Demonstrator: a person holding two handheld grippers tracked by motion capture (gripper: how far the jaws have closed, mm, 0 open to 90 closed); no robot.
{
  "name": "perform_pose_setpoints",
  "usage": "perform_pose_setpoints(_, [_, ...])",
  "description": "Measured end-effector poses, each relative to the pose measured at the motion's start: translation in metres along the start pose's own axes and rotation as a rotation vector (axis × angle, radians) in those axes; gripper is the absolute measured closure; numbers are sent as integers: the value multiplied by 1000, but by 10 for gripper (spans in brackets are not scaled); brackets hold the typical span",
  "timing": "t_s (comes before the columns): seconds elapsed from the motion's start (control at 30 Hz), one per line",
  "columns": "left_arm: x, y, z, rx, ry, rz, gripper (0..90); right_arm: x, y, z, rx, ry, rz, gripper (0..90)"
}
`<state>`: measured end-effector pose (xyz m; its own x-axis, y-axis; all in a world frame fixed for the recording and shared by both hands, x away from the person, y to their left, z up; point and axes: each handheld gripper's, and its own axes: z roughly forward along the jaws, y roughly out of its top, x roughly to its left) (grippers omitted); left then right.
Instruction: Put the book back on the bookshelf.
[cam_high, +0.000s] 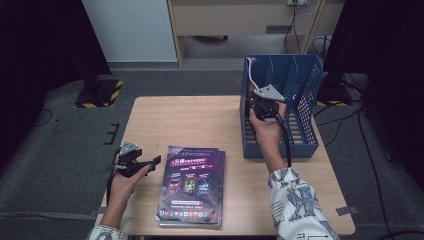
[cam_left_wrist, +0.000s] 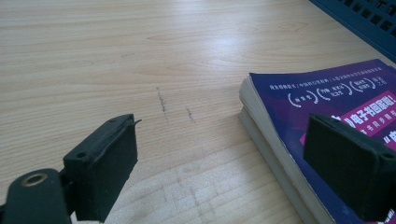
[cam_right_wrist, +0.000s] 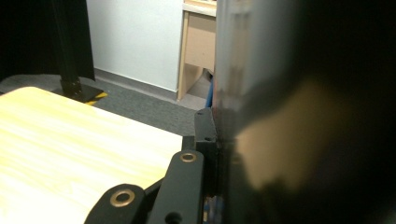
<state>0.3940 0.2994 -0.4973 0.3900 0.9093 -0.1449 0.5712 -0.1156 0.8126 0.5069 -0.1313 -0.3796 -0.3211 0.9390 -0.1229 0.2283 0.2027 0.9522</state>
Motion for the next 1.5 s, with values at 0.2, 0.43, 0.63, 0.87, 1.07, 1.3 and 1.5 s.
perform_pose_setpoints(0.2, [-1,0,0,1,-1,1,98,6,-3,-1,-9,11,7,836])
perform_pose_setpoints(0.43, [0,0,0,1,-1,-1,98,7,-6,-2,-29,21,36,715])
perform_pose_setpoints(0.63, [0,0,0,2,0,1,97,6,-7,-4,-45,43,60,624])
perform_pose_setpoints(0.87, [0,0,0,3,0,2,97,8,-7,-6,-49,62,80,461])
perform_pose_setpoints(1.07, [0,0,0,3,0,3,97,10,-8,-8,-45,80,86,360])
perform_pose_setpoints(1.3, [-1,0,-1,4,-1,7,96,16,-9,-11,-33,83,63,277])
perform_pose_setpoints(1.5, [-1,0,-1,4,-2,7,96,16,-12,-10,-37,76,67,267])
